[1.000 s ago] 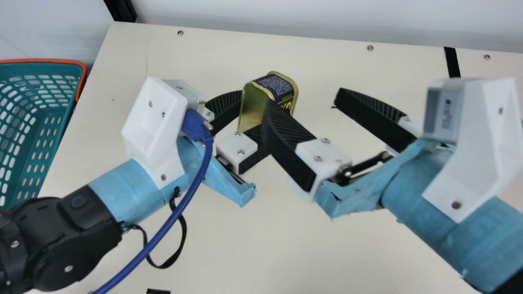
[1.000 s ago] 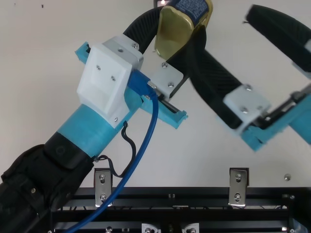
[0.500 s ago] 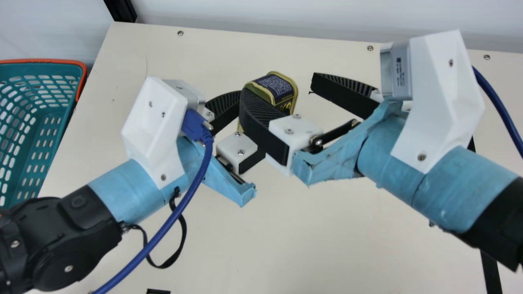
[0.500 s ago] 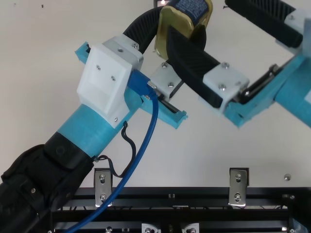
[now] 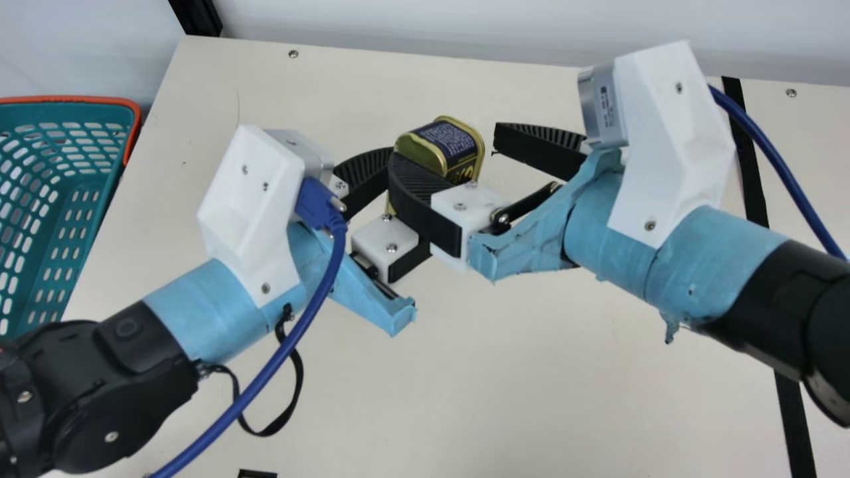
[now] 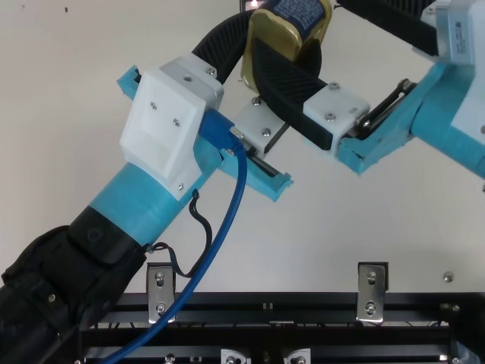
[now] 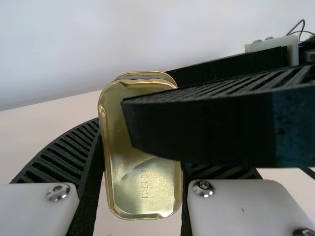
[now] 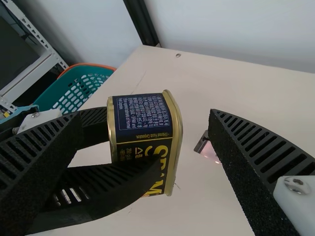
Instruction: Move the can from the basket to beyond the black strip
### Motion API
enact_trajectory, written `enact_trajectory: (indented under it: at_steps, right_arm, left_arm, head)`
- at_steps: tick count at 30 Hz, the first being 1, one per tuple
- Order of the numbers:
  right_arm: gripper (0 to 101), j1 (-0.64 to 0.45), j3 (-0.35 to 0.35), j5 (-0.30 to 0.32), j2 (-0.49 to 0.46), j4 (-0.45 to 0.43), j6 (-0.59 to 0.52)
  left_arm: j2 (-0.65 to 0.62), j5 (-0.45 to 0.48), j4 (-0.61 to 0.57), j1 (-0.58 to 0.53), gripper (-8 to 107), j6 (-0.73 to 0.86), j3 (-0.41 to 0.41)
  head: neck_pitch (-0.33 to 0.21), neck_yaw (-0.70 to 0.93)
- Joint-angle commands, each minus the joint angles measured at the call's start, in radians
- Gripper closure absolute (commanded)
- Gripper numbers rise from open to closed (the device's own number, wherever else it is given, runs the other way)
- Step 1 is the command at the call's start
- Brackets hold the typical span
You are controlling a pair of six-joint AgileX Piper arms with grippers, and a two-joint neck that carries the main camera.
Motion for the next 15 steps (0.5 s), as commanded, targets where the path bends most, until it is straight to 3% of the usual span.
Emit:
enact_trajectory:
  at_steps: [1,4,5,6,15]
  right_arm:
    - [0,-0.002,-0.001,0.004,0.008,0.017,-0.020]
    - [0,-0.003,-0.002,0.007,0.020,0.036,-0.040]
    - [13,-0.002,-0.002,0.005,0.023,0.040,-0.045]
    - [101,-0.002,-0.002,0.003,0.025,0.045,-0.050]
    - [101,-0.014,0.003,-0.015,0.036,0.080,-0.082]
  left_arm:
    - [0.000,0.000,0.000,0.000,89,0.000,0.000]
    - [0.000,0.000,0.000,0.000,89,0.000,0.000]
    - [0.000,0.000,0.000,0.000,89,0.000,0.000]
    - [0.000,0.000,0.000,0.000,89,0.000,0.000]
    - [0.000,0.000,0.000,0.000,89,0.000,0.000]
  head:
    - [-0.004,-0.004]
    - [-0.004,-0.004]
    - [-0.004,-0.004]
    - [-0.004,-0.004]
    - [-0.004,-0.004]
